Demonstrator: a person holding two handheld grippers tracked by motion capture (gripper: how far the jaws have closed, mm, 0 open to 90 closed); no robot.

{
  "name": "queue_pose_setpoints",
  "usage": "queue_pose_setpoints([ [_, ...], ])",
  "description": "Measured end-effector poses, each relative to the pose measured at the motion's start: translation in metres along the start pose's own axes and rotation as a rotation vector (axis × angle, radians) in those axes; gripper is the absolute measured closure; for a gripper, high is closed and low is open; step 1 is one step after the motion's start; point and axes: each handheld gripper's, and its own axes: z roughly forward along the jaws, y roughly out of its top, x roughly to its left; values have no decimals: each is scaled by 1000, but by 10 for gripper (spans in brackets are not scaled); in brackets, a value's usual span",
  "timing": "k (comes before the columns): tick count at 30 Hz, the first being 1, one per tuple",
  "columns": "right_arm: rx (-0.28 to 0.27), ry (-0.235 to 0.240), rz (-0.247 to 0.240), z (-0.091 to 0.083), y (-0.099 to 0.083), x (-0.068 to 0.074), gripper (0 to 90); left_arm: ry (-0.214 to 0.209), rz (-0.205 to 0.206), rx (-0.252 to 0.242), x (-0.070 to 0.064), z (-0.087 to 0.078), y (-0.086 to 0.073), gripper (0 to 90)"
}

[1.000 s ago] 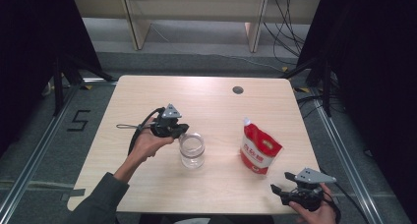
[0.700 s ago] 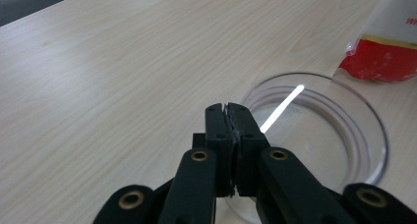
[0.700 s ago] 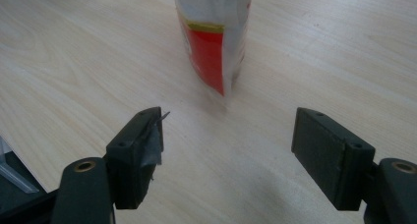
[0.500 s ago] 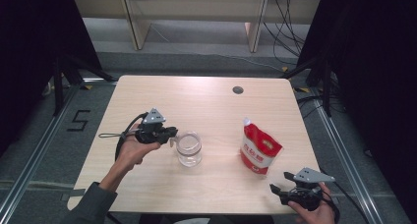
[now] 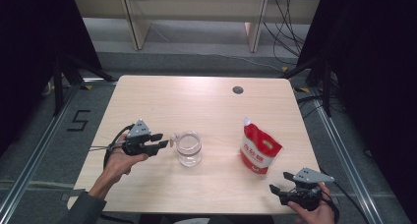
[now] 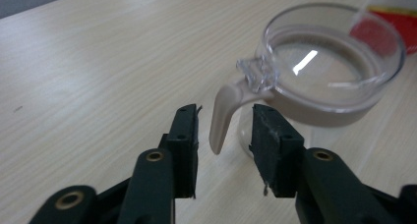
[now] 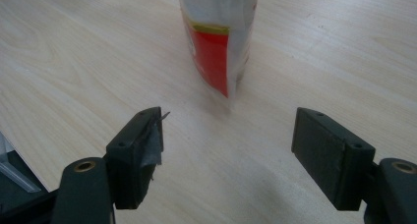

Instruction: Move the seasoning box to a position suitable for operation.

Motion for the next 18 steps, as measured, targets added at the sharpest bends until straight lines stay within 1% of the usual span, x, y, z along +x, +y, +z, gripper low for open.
queue_pose_setpoints([
  [1,4,-1,-2,0,0,0,286,4,7,12,1,3,-2,608],
  [2,10,0,-3,0,0,0,286,4,7,12,1,3,-2,605],
  [3,10,0,-3,0,0,0,286,2,29,29,2,5,-3,605],
  [4,10,1,-6,0,0,0,286,3,28,34,2,12,-6,591],
  [5,4,-3,-6,0,0,0,286,-3,49,33,3,15,-7,582],
  [6,0,1,-1,0,0,0,286,-11,48,17,3,18,-7,572],
  [7,0,1,-1,0,0,0,286,-11,48,17,3,18,-7,554],
  [8,0,5,-1,0,0,0,286,-9,52,15,3,23,-9,540],
  [9,14,13,13,-1,0,1,286,-7,75,25,5,23,-9,542],
  [10,15,12,8,-1,0,1,286,-4,65,16,6,26,-10,542],
  [11,14,9,12,-1,0,1,286,-11,72,24,8,27,-10,542],
  [12,2,6,0,0,0,0,286,-6,79,12,9,28,-10,546],
  [13,-1,6,-7,0,0,0,286,-13,68,5,9,30,-11,553],
  [14,0,3,-3,0,0,0,286,-17,65,4,9,32,-11,557],
  [15,0,4,-5,0,0,0,286,-29,95,10,11,32,-11,559],
  [16,0,4,-6,0,0,0,286,-42,100,15,11,33,-11,561],
  [17,1,2,-5,0,0,0,286,-55,61,-3,9,35,-12,568],
  [18,4,6,3,0,0,1,286,-53,72,-14,9,37,-12,576],
])
